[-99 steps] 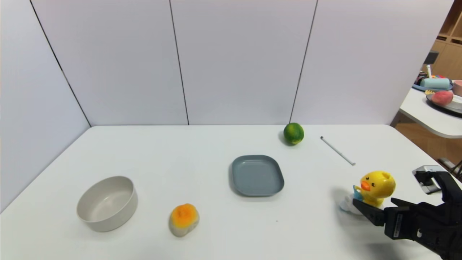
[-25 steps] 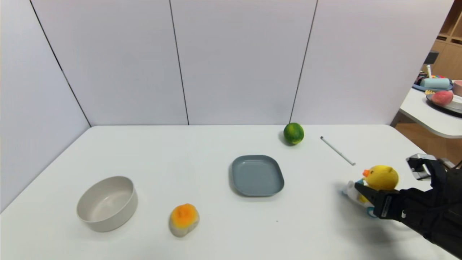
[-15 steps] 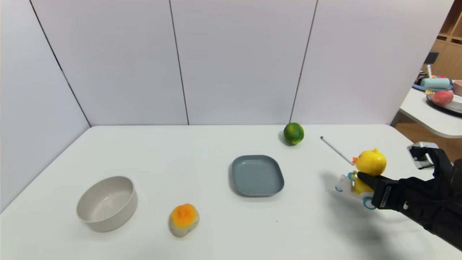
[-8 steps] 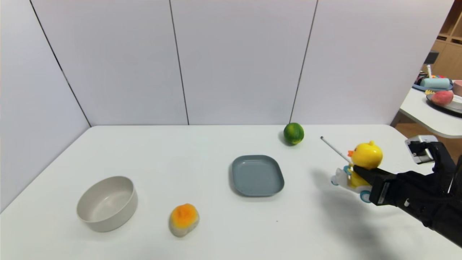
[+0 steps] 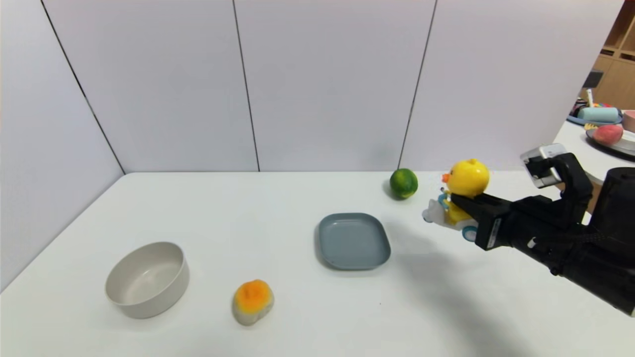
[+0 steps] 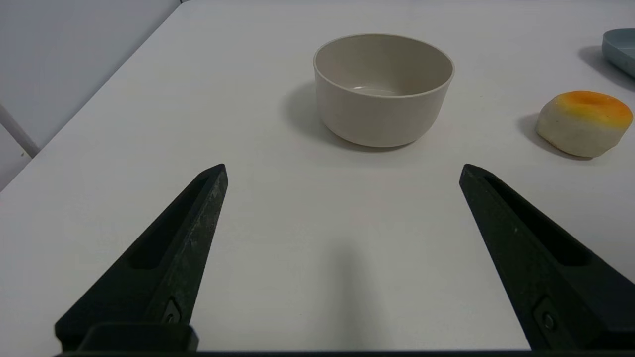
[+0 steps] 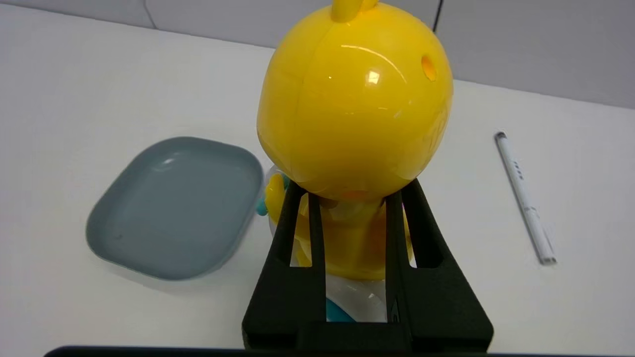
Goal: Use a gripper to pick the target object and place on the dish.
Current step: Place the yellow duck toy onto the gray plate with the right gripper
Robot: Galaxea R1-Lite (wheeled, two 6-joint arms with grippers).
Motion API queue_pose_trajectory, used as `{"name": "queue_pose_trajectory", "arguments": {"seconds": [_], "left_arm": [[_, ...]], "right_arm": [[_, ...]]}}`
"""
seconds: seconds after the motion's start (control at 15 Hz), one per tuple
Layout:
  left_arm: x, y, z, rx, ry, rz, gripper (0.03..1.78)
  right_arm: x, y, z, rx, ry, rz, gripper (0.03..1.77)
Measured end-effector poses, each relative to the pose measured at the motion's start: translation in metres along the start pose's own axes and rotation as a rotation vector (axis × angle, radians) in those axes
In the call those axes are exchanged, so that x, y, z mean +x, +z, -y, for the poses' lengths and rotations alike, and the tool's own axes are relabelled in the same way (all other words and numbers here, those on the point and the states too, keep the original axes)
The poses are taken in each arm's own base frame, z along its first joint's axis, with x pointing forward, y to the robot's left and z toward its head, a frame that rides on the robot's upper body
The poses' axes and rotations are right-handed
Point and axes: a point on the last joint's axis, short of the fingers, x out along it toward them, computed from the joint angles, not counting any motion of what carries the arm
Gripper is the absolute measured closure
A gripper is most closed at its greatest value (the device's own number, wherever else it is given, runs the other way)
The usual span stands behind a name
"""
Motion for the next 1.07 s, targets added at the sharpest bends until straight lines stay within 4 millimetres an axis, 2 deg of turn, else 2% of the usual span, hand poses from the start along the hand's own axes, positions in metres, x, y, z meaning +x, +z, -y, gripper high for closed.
{"name": "queue_pose_trajectory", "arguments": {"seconds": [0.2, 0.33, 0.73, 1.07], "left_arm": [[0.000, 0.000, 0.000, 0.000, 0.000, 0.000, 0.12], [0.000, 0.000, 0.000, 0.000, 0.000, 0.000, 0.12], [0.000, 0.000, 0.000, 0.000, 0.000, 0.000, 0.12], [0.000, 0.000, 0.000, 0.000, 0.000, 0.000, 0.12]], "right_arm": [[0.019, 0.012, -0.021, -0.005, 0.078, 0.024, 1.46], [0.032, 0.013, -0.036, -0.009, 0.122, 0.023, 1.46], [0.063, 0.000, -0.083, 0.003, 0.245, -0.025, 1.46], [0.077, -0.013, -0.098, -0.008, 0.278, -0.061, 1.46]]}}
